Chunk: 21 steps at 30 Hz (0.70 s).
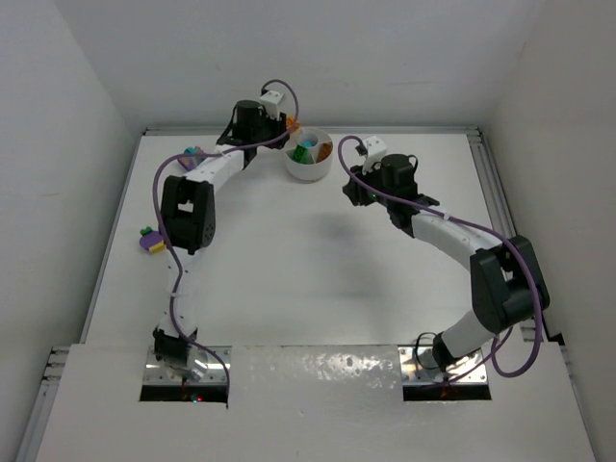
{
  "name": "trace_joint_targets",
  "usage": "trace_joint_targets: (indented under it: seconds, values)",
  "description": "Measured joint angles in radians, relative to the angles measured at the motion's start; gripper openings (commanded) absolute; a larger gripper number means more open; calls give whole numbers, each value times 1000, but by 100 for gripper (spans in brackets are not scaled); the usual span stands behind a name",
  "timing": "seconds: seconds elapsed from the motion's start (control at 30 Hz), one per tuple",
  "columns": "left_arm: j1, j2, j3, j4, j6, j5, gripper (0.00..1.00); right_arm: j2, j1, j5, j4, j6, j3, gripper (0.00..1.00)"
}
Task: Sort the legos into containers by color
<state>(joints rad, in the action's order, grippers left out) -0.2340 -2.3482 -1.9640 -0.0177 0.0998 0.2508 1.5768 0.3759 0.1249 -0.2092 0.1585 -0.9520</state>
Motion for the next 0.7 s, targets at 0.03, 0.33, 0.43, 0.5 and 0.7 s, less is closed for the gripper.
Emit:
trace_joint_targets:
  seconds: [0.03,0.33,0.43,0.5,0.7]
  values:
    - [0,-8,0,5,-4,1,3,0,0,3,0,0,0,0]
    - [0,-27,0,45,-29,21,17,0,0,8,2,2,0,0]
    - [0,-29,0,45,-34,31,21,0,0,8,4,3,0,0]
    - [0,-29,0,46,-41,39,22,0,0,8,11,3,0,0]
    - [0,-29,0,45,-45,57,26,0,0,9,29,2,0,0]
